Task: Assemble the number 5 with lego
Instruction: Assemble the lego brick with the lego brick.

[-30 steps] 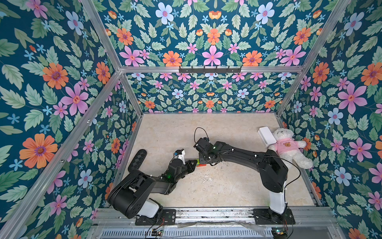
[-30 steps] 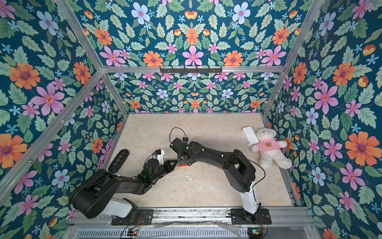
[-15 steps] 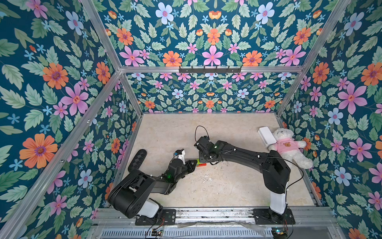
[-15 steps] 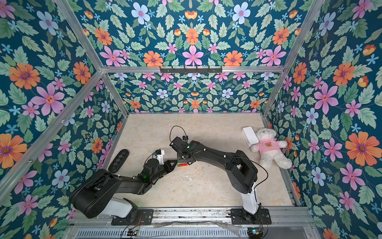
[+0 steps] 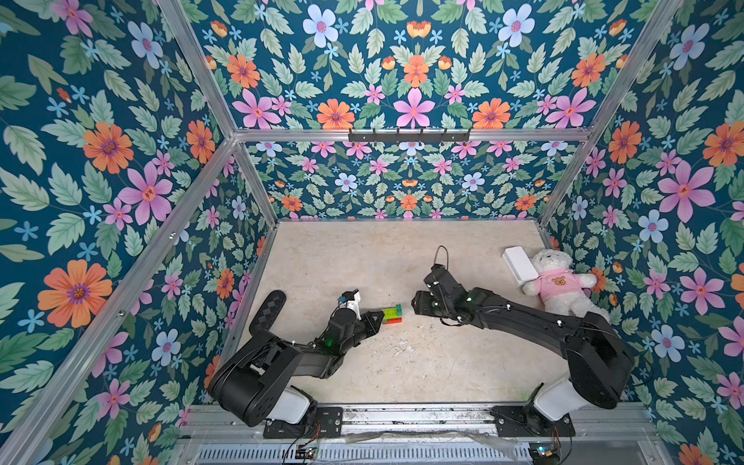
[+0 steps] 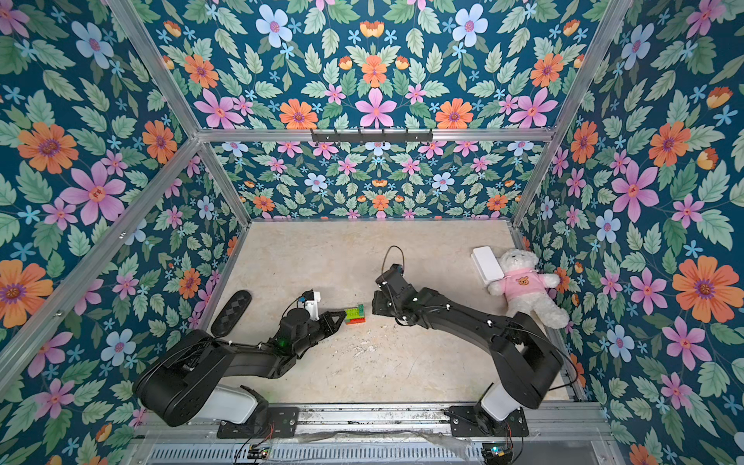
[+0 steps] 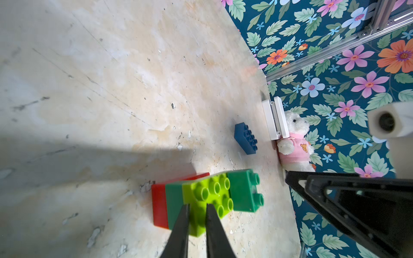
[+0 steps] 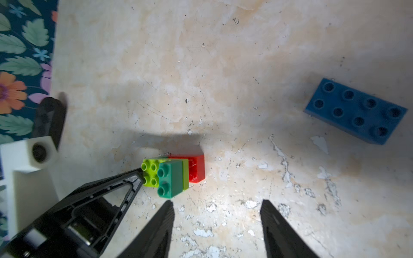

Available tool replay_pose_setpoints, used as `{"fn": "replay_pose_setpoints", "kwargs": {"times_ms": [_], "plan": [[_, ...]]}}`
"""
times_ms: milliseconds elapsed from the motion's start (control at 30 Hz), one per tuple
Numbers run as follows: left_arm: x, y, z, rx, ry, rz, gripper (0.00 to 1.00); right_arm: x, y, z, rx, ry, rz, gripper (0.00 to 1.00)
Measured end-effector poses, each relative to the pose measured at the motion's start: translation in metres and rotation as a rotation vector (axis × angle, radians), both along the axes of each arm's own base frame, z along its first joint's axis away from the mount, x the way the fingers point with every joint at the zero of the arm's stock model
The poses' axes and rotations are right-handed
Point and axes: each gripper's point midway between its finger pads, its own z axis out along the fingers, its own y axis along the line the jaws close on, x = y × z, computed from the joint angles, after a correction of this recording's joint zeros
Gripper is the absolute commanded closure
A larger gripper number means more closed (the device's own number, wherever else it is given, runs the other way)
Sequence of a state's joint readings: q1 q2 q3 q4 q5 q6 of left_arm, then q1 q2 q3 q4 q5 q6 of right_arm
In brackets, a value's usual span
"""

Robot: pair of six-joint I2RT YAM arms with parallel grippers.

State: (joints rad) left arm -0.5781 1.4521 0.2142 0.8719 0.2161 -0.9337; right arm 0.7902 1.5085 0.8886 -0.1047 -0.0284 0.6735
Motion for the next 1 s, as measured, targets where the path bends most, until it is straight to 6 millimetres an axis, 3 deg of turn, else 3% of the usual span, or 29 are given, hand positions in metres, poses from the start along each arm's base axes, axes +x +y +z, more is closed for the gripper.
{"fn": "replay_pose_setpoints", "kwargs": {"times_ms": [133,300,367,400,433,533,800,1000], "plan": [[0.000,0.000,0.000,0.001,0.001,0.000,0.83,-0.002,-0.015,-0.019,0.190,0.029,-0.030,0.31],[0.000,0.000,-0.001,0.005,0.007,-0.001,0.83,-0.005,0.009,-0.007,0.373,-0.004,0.055,0.30],[0.000,0.000,-0.001,0.006,0.007,-0.001,0.83,-0.005,0.014,-0.008,0.419,-0.010,0.071,0.22],[0.000,0.000,-0.001,0.006,0.007,-0.001,0.83,-0.005,0.017,-0.010,0.437,-0.001,0.072,0.04],[0.000,0.000,-0.001,0.006,0.007,-0.001,0.83,-0.006,0.020,-0.012,0.456,0.004,0.078,0.01],[0.001,-0.001,-0.001,0.006,0.008,-0.001,0.83,-0.005,0.027,-0.016,0.501,0.011,0.097,0.02],[0.001,-0.001,-0.001,0.008,0.007,-0.002,0.83,-0.004,0.046,-0.031,0.583,0.047,0.128,0.19],[0.001,-0.001,-0.001,0.011,0.005,-0.005,0.83,-0.008,0.057,-0.034,0.634,0.066,0.154,0.21]]}}
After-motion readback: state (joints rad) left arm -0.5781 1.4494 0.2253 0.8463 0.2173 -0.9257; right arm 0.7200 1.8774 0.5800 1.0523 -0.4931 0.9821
